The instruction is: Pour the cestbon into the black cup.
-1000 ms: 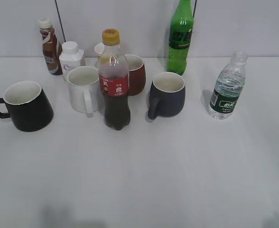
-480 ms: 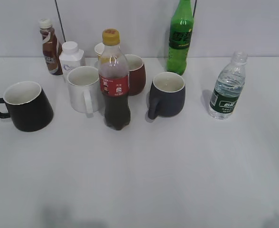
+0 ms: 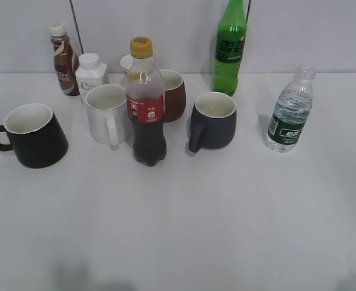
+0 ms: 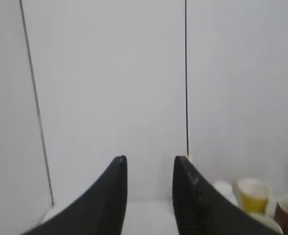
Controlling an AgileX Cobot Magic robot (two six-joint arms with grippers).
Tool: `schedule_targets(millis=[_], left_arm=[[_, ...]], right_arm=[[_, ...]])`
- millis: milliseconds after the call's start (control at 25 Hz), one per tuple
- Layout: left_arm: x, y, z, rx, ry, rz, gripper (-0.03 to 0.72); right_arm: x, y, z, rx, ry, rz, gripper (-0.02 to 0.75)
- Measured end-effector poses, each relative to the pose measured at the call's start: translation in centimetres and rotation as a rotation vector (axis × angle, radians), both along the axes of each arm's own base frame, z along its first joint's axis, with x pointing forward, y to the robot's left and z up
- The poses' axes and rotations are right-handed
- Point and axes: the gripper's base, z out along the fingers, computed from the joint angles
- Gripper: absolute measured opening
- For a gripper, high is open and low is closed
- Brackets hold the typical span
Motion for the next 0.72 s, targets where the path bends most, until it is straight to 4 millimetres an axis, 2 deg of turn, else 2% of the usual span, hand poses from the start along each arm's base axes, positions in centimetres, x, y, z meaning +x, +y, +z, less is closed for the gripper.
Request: schedule_targets(millis=[120,240,400,440,640,720], left_arm=[[4.1,-0.3,-0.1,0.026,-0.050,-0.015,0.247],[8.5,-0.5,-1.4,0.038,-0.008,-0.030,0.247],[13.5,-0.7,-4.7,-0.006,0.042,-0.048,0.247],[14.7,-0.7,-6.2,-0.029,0.068,-0.043,0.247],[16.2,-0.2,-13.3,-0.097,0.191,0.010,0.249],[16.4,-0.2,-15.4,-0.095,0.214,0.021,0.258]], right_arm=[[0.0,0.0,0.0,0.000,0.000,0.000,0.588],[0.0,0.0,0.0,0.000,0.000,0.000,0.588],[0.0,0.0,0.0,0.000,0.000,0.000,0.588],[0.0,0.0,0.0,0.000,0.000,0.000,0.588],[0.0,0.0,0.0,0.000,0.000,0.000,0.588],[0.0,0.0,0.0,0.000,0.000,0.000,0.588]])
